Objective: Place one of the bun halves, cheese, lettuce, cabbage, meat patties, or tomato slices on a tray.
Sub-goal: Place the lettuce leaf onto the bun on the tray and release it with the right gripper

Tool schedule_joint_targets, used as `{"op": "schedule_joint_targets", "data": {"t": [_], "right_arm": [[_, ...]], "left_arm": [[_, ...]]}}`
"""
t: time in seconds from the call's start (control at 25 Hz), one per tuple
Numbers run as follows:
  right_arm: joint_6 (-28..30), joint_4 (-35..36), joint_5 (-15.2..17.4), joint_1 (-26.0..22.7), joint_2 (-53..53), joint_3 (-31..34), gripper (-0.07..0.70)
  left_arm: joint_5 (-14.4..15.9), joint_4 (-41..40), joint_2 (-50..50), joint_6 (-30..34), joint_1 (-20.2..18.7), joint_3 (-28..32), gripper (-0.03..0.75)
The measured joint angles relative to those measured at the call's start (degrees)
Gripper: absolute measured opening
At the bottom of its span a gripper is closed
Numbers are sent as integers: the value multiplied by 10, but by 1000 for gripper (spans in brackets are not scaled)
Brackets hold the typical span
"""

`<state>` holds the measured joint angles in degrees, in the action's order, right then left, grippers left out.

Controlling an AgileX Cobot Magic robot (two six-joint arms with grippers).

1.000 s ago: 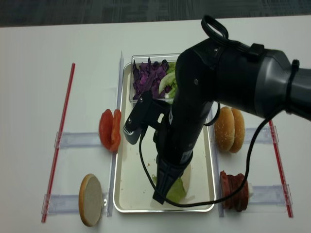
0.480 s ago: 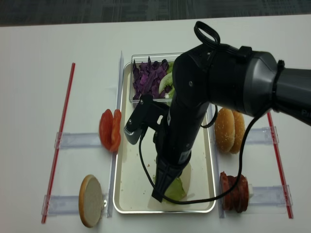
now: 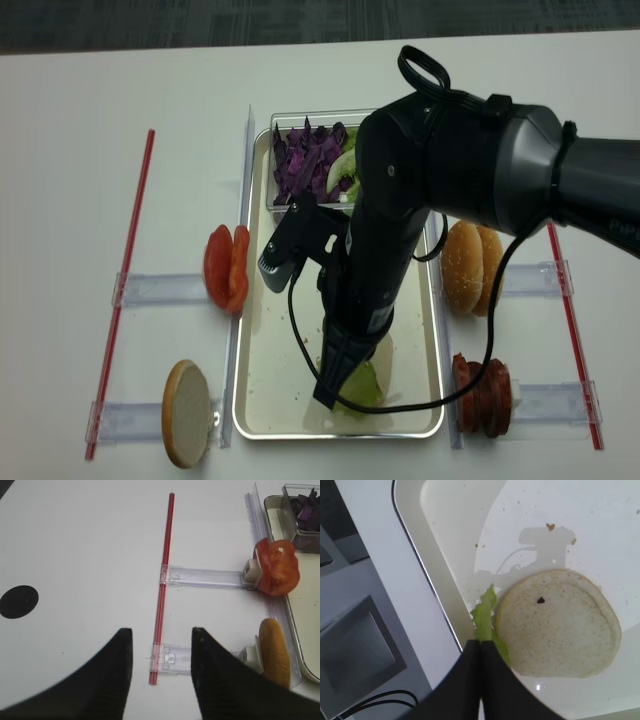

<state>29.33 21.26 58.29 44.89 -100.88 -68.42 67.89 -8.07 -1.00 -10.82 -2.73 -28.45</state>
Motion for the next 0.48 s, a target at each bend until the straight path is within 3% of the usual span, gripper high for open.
{"op": "schedule_joint_targets", "data": {"t": [0.48], "right_arm": [[0,0,-21,-15,-11,0,27]], "left_arm": [[0,0,0,0,0,0,271]]}}
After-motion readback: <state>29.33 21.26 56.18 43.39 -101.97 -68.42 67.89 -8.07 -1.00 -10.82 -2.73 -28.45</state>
